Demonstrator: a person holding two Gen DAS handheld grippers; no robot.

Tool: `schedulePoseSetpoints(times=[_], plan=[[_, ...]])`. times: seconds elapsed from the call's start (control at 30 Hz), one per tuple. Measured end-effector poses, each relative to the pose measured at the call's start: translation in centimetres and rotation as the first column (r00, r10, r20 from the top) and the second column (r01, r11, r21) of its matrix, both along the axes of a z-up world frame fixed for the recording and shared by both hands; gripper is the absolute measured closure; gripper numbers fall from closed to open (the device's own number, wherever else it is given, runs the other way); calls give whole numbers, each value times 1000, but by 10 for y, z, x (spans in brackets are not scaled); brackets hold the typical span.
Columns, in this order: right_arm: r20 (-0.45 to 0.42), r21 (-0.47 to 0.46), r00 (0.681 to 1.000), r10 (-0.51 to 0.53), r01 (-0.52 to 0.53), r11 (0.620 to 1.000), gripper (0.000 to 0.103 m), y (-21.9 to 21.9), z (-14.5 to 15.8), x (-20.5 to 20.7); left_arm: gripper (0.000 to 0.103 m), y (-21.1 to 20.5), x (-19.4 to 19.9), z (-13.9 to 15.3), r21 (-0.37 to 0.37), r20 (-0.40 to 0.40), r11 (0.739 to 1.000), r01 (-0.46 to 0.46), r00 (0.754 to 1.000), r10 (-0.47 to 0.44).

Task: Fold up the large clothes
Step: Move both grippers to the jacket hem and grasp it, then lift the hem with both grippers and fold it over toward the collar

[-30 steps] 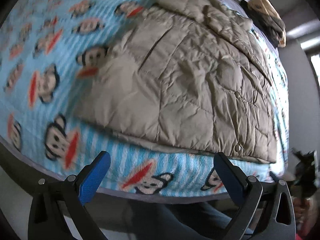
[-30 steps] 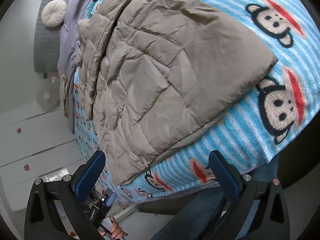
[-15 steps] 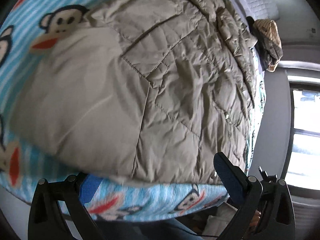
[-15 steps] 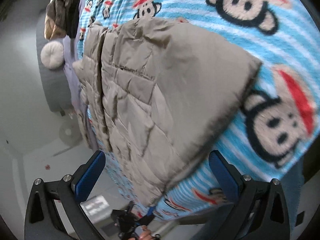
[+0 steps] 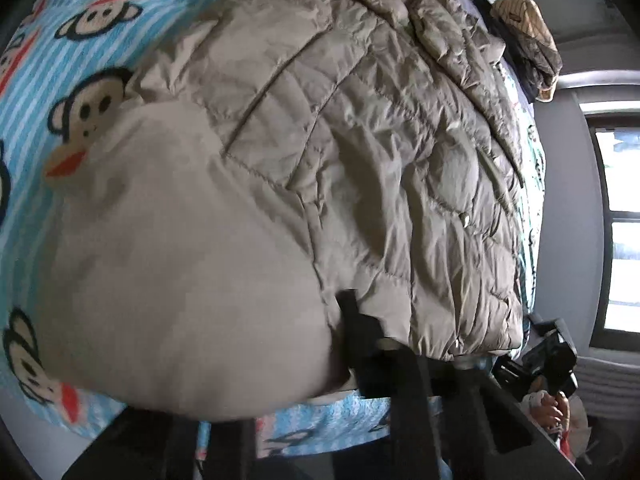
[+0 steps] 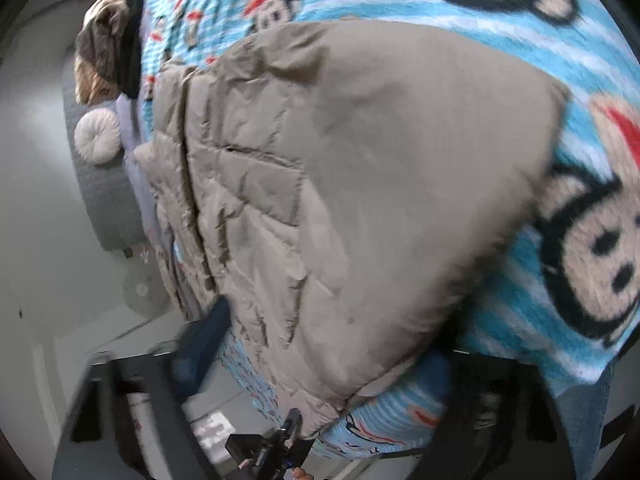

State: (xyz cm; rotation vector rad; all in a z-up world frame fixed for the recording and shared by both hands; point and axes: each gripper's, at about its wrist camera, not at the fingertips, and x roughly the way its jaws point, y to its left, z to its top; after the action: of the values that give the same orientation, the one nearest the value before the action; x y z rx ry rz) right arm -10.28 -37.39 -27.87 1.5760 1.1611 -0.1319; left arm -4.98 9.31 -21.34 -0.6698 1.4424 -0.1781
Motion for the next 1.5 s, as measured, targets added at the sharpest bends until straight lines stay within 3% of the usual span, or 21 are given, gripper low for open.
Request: schedulePoseSetpoints(times=[0.03, 0.07, 0.2, 0.37, 0.5, 0.6, 0.73, 0.83, 0.93, 1.13, 1.27, 1.33, 1.37, 1.4, 1.43, 1.47, 1.5], plan=[[-17, -15, 1000, -2, 2, 1000, 82, 0, 0, -2, 86, 3, 2, 5, -10, 10, 1000, -7, 1000, 7], [-40, -36, 999, 3, -5, 999, 92, 0, 0, -4, 86, 6, 3, 10, -18, 23, 1000, -13, 1000, 14], [1, -66, 999, 40, -40, 997, 93, 1, 16, -1, 90, 13, 12, 41, -34, 97, 999, -37, 994, 40], [103, -141, 975, 198, -183, 973, 94, -2, 62, 36, 90, 16, 41, 95, -29, 213, 995, -96, 972, 100], [173, -249, 926, 335, -288, 925, 94, -9, 108, 95, 90, 4, 82, 142, 14, 314, 992, -122, 943, 111], [244, -325, 866, 436, -351, 878, 94, -13, 145, 154, 90, -5, 116, 168, 100, 360, 985, -142, 928, 97], [304, -379, 790, 532, -412, 829, 94, -16, 176, 229, 90, -9, 172, 192, 148, 412, 973, -175, 906, 101], [306, -393, 768, 563, -437, 809, 94, -14, 182, 285, 90, -7, 218, 186, 198, 403, 967, -163, 913, 71], [269, -406, 772, 575, -450, 795, 94, -8, 173, 329, 90, -7, 265, 162, 253, 355, 958, -133, 934, 36], [138, -390, 832, 538, -454, 801, 94, 4, 107, 395, 90, -10, 329, 103, 326, 256, 943, -64, 967, -23], [75, -372, 861, 503, -444, 815, 92, 8, 77, 416, 90, -14, 348, 80, 358, 194, 933, -31, 980, -42], [64, -350, 864, 500, -449, 822, 88, 8, 72, 417, 85, -13, 349, 80, 363, 180, 932, -8, 982, -62], [72, -354, 859, 506, -453, 818, 85, 8, 75, 416, 78, -13, 347, 83, 364, 186, 931, -4, 980, -68], [82, -361, 854, 515, -456, 813, 73, 8, 79, 415, 72, -12, 342, 89, 367, 206, 930, -5, 976, -76], [95, -377, 844, 527, -460, 804, 46, 7, 86, 414, 55, -10, 335, 96, 378, 229, 926, -6, 969, -87], [113, -396, 836, 538, -459, 795, 31, 5, 94, 412, 31, -8, 330, 103, 399, 252, 917, -14, 963, -95], [132, -412, 829, 543, -453, 791, 20, 4, 100, 410, 22, -6, 324, 110, 427, 278, 904, -28, 955, -101]])
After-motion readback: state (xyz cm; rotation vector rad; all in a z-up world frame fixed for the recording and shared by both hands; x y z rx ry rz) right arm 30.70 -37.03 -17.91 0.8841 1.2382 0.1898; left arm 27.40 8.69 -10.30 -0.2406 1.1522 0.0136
